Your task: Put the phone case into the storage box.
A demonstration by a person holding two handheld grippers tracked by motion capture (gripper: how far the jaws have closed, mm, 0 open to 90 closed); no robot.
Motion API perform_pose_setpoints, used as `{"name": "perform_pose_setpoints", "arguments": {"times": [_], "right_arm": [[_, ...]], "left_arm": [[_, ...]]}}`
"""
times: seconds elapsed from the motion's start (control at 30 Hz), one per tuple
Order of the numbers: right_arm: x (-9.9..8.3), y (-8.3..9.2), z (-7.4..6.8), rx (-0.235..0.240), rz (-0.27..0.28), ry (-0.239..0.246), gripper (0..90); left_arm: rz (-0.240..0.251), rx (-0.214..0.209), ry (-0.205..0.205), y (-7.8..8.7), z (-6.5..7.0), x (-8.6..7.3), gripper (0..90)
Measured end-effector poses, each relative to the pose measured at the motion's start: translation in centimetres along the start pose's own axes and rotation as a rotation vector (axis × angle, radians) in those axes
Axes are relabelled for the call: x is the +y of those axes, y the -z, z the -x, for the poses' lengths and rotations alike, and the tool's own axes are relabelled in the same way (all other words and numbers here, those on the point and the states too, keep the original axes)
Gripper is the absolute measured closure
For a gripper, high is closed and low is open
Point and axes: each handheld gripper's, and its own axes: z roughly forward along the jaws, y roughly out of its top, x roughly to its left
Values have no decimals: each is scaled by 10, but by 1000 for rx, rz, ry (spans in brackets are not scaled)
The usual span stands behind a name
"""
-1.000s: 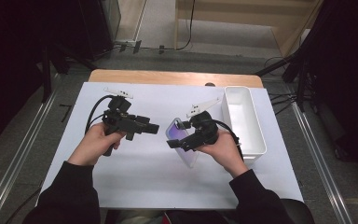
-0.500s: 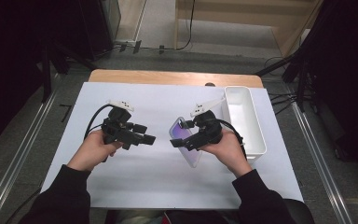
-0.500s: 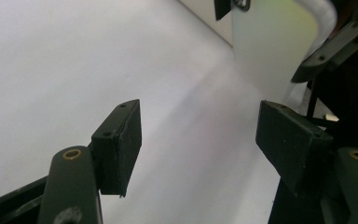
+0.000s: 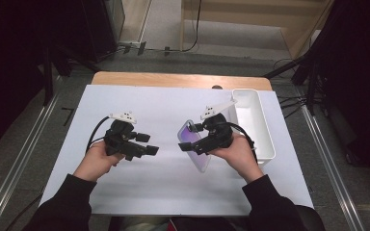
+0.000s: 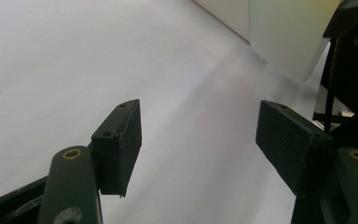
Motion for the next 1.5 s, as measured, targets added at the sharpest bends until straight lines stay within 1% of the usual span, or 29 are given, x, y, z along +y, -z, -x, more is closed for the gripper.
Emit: {"name": "perform_pose_setpoints", "arguments": {"times": [0.07,0.1,0.17,0.3,0.37,0.4,0.43,0.57,0.67,0.73,0.83,0.9,0.93,0.97,1.07,1.1,1.13,1.17,1.23,1.27,1.3,1.37,1.4,1.47,1.5], "right_arm": [[0,1,0,1,-2,-2,151],[0,1,0,-1,0,-2,151],[0,2,0,-5,-1,-5,151],[0,3,0,-2,-2,-7,150],[0,4,1,-2,-1,-10,151],[0,4,1,-1,-3,-14,151],[0,5,2,1,-2,-14,151],[1,8,2,-8,0,-22,151],[2,12,2,-8,5,-27,151],[3,14,1,-9,6,-29,151],[4,18,1,-13,15,-29,150],[5,19,2,-14,16,-38,151],[5,21,2,-14,14,-42,151],[5,22,3,-16,15,-42,151],[5,27,5,-23,20,-51,151],[5,29,5,-28,21,-61,151],[5,31,6,-34,24,-62,151],[6,33,7,-39,27,-67,150],[6,38,8,-47,33,-72,151],[7,40,8,-51,34,-73,151],[7,42,8,-56,35,-78,151],[8,47,9,-58,36,-90,151],[8,49,10,-66,41,-94,151],[8,53,11,-64,43,-105,151],[8,55,12,-74,44,-110,151]], "left_arm": [[6,11,-3,1,0,-4,312],[14,8,2,1,0,-7,312],[16,9,-3,2,-1,-12,312],[11,24,-2,1,-1,-23,311],[3,28,-1,0,-1,-28,311],[-8,30,-5,-1,-2,-29,311],[-9,43,-7,-1,-1,-31,311],[-9,41,0,-1,-2,-36,311],[6,34,4,0,-2,-41,311],[-3,37,1,0,-1,-44,311],[-10,27,-5,-2,1,-49,311],[-20,32,-12,-3,3,-52,311],[-15,36,-13,-3,3,-53,311],[-16,27,-14,-2,3,-55,311],[5,39,-12,1,5,-58,311],[3,34,-16,3,5,-59,311],[10,39,-13,3,5,-60,311],[9,36,-17,4,5,-61,311],[15,37,-10,6,5,-64,309],[14,37,-3,6,4,-64,284],[14,27,-3,7,4,-65,269],[10,38,1,8,4,-66,270],[10,39,2,8,3,-67,270],[13,39,-1,8,3,-67,270],[15,37,2,8,3,-67,270]]}}
